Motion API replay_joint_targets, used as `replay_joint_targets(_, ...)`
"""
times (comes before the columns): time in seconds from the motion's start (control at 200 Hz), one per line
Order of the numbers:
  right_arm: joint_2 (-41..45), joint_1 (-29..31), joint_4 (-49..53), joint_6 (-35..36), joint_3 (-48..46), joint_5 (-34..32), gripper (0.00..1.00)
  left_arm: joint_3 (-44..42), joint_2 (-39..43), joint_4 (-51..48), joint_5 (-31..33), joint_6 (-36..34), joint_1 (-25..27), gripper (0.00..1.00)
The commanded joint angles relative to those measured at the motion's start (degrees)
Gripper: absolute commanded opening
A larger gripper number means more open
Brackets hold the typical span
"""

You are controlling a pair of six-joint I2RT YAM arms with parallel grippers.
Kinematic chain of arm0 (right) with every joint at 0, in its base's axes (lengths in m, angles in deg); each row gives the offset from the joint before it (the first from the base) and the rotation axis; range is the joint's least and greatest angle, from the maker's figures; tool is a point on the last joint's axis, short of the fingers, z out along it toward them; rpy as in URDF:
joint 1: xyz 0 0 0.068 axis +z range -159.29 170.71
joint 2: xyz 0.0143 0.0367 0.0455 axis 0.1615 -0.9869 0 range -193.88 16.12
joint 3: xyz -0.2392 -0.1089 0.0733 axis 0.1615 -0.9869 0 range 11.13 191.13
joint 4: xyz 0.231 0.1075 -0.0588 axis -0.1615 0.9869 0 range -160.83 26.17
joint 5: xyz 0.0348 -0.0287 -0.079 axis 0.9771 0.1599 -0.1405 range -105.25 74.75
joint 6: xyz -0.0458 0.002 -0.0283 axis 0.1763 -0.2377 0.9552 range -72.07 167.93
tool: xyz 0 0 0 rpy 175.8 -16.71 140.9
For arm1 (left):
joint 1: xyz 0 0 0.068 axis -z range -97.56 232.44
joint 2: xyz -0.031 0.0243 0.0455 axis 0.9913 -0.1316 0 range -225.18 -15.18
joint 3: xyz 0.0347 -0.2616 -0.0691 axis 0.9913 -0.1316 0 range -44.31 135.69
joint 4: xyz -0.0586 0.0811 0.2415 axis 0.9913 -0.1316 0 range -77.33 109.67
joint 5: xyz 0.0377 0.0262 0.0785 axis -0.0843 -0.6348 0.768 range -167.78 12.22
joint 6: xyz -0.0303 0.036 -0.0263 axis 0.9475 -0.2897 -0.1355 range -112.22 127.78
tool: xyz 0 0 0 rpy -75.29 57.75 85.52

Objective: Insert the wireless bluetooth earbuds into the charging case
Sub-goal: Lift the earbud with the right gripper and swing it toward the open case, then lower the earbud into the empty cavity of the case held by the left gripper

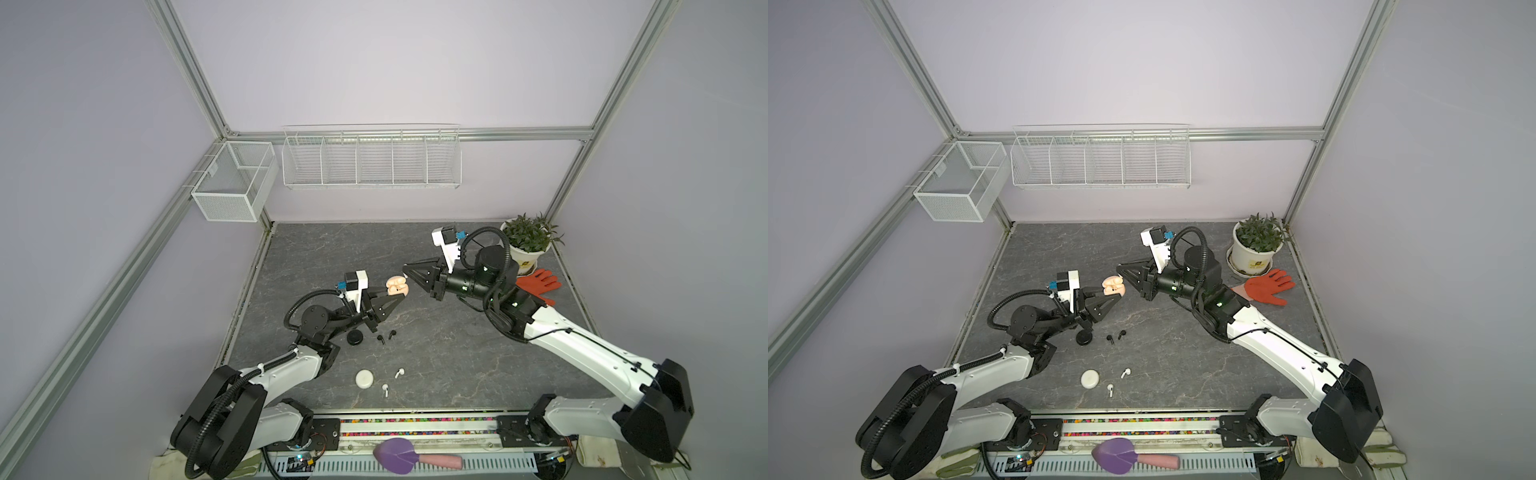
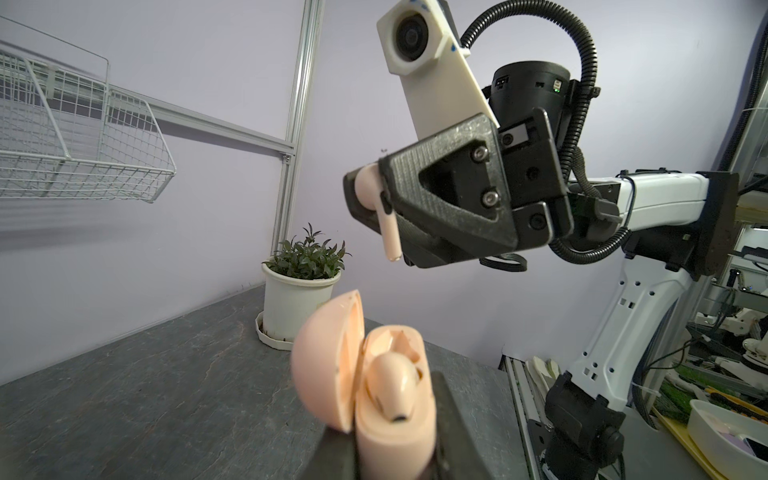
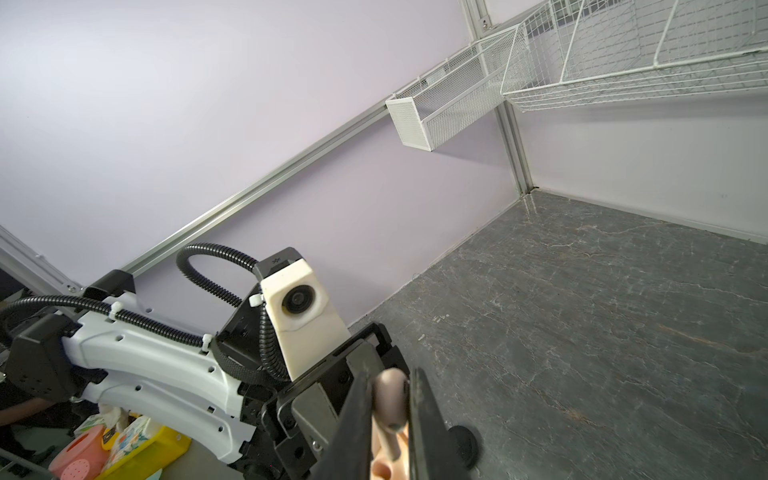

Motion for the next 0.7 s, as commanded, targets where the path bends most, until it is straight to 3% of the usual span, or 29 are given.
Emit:
replay_joint_targets(0.0,1.10,0.47,-3.99,-1.46,-1.55,3.63,0.07,1.27,0.96,0.48,-1.39,-1.74,0.04,0.00)
replay_joint_targets(0.33,1.08,0.81,-8.02,-3.02,-4.57,5.13,0.07,1.53,0.14,1.86,-2.11,-2.06,0.02,0.00)
replay_joint_targets(0.695,2.59,1.81,-7.28,-2.35,-6.16,1.97,0.06,0.96,1.99,0.91,-1.50,-2.70,0.07,0.00)
